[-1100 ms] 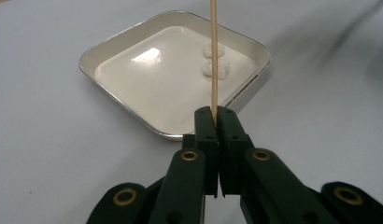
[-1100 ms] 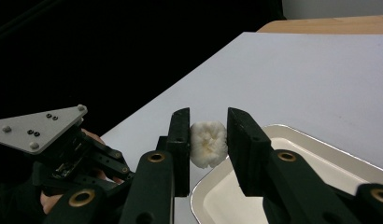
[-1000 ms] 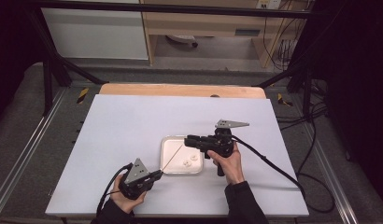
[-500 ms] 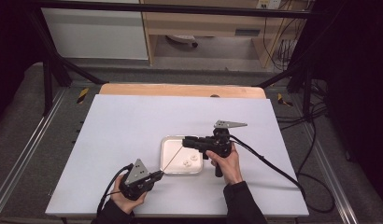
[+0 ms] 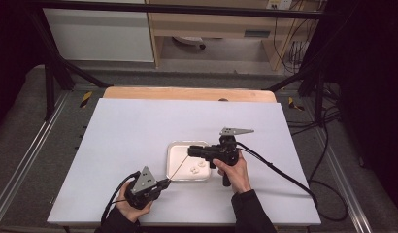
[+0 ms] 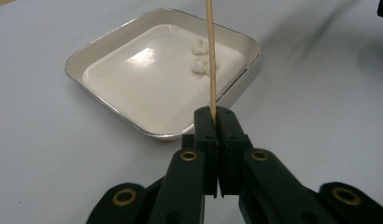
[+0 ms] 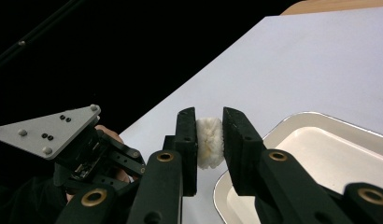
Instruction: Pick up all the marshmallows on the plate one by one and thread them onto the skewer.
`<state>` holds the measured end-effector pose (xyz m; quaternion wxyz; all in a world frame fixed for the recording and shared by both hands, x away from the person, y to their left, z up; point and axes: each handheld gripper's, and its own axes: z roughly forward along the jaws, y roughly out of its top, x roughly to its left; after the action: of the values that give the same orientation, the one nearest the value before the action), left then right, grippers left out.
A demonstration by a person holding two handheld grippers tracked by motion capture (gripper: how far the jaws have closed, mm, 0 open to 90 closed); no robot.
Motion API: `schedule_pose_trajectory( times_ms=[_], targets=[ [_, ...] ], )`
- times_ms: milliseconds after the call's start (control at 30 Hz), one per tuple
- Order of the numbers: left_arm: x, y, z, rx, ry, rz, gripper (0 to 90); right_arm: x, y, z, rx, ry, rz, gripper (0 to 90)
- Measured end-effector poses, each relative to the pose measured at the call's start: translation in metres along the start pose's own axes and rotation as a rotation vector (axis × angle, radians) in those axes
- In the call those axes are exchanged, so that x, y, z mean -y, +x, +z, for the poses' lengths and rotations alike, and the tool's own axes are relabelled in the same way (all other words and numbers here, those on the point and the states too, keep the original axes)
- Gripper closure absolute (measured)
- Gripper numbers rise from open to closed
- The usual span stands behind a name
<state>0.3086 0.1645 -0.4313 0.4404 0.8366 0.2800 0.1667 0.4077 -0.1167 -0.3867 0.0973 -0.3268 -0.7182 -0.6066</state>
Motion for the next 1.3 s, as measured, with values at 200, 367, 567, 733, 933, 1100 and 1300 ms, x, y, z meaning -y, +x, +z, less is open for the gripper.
schedule_pose_trajectory(
  times_ms=[200, 367, 567, 733, 933, 1100, 1300],
  targets=[
    [0.0, 0.0, 0.0, -0.001, 0.005, -0.001, 88.6, 0.003, 0.0, 0.003, -0.017, 0.005, 0.008, 77.8],
    [0.0, 0.0, 0.001, 0.002, 0.006, -0.006, 88.6, 0.007, 0.001, 0.006, -0.031, -0.004, 0.012, 78.1],
    [0.0, 0.0, 0.001, 0.006, 0.006, -0.013, 88.6, 0.012, 0.002, 0.009, -0.035, -0.006, 0.02, 78.6],
    [0.001, -0.001, 0.003, 0.004, 0.013, -0.017, 88.7, 0.016, 0.003, 0.012, -0.03, -0.005, 0.011, 79.0],
    [0.001, -0.001, 0.004, 0.005, 0.022, -0.022, 88.7, 0.02, 0.004, 0.014, -0.018, -0.005, 0.005, 79.5],
    [0.0, -0.001, 0.004, 0.01, 0.016, -0.029, 88.7, 0.022, 0.006, 0.014, -0.021, -0.002, 0.005, 79.7],
    [-0.01, -0.004, 0.004, 0.009, -0.032, -0.037, 88.6, 0.035, 0.006, 0.028, -0.037, 0.086, 0.002, 79.5]
  ],
)
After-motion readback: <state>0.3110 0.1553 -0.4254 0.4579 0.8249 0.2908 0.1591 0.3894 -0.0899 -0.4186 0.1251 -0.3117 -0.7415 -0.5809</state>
